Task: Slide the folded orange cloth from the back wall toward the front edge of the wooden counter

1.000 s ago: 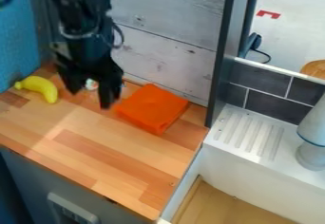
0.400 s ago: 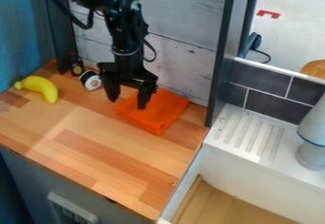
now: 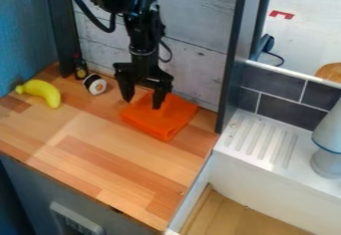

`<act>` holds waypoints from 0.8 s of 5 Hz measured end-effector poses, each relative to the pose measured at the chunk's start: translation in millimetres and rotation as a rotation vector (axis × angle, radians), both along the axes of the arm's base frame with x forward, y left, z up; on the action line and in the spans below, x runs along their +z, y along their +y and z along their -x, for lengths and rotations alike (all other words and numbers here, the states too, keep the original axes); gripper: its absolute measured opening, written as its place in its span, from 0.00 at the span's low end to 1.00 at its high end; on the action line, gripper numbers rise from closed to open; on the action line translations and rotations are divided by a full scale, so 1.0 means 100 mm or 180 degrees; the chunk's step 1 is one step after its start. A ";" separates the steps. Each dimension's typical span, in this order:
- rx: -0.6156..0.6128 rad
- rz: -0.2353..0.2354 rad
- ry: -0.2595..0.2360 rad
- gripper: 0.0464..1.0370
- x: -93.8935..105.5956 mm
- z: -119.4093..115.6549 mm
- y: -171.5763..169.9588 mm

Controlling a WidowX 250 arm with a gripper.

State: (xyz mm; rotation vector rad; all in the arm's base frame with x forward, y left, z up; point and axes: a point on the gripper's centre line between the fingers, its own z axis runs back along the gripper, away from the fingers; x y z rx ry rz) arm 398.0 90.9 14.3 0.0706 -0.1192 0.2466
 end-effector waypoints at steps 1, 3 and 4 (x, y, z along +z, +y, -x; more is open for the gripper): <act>-0.0047 0.0005 0.0107 0.96 -0.18 -0.06 -0.06; -0.0103 -0.0098 0.0145 0.96 -0.32 -0.01 -0.13; -0.0025 -0.0090 0.0172 0.96 -0.32 0.23 -0.14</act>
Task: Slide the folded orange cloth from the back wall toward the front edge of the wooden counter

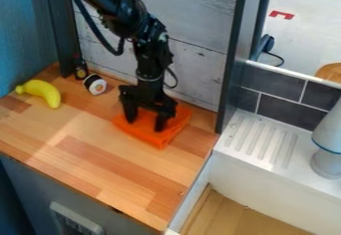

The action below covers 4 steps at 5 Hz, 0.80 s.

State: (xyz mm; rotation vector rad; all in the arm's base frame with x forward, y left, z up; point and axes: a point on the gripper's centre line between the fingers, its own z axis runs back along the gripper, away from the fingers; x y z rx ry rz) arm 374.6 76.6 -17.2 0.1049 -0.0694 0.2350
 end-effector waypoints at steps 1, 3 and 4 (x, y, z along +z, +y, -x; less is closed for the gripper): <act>0.0164 0.0027 0.0036 0.96 0.02 0.31 0.03; 0.0327 0.0023 0.0054 0.96 0.05 0.86 -0.06; 0.0389 -0.0034 0.0043 0.96 0.08 1.04 -0.08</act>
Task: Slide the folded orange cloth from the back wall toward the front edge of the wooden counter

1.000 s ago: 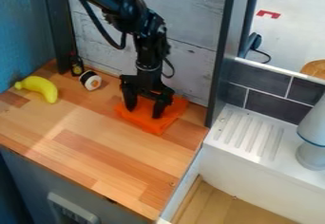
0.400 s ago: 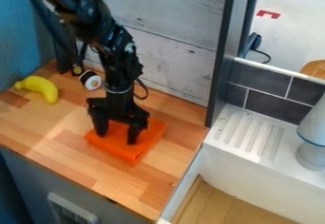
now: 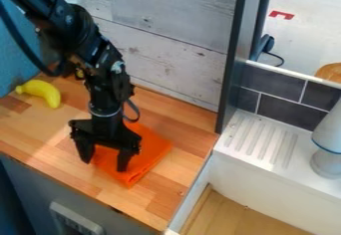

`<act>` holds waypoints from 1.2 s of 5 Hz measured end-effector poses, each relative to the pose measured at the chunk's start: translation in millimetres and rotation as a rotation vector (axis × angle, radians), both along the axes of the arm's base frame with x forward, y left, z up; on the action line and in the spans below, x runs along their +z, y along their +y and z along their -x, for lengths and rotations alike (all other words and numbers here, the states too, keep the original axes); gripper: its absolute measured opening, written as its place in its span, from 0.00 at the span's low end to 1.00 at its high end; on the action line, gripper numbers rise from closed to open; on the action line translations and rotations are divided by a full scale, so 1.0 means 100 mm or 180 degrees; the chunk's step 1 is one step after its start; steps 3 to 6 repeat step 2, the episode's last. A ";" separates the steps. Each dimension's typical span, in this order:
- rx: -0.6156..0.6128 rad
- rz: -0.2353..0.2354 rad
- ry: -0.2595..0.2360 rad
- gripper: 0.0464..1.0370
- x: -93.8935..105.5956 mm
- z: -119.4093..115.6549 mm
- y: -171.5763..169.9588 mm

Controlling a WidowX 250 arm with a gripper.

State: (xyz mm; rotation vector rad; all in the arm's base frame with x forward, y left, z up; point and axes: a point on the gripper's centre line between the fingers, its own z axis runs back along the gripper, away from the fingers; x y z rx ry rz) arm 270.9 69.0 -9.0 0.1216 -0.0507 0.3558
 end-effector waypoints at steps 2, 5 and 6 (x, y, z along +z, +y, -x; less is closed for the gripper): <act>-0.0009 -0.0091 -0.0224 0.96 0.46 0.06 -0.05; -0.0009 -0.0091 -0.0224 0.96 0.46 0.06 -0.05; -0.0009 -0.0091 -0.0224 0.96 0.46 0.06 -0.05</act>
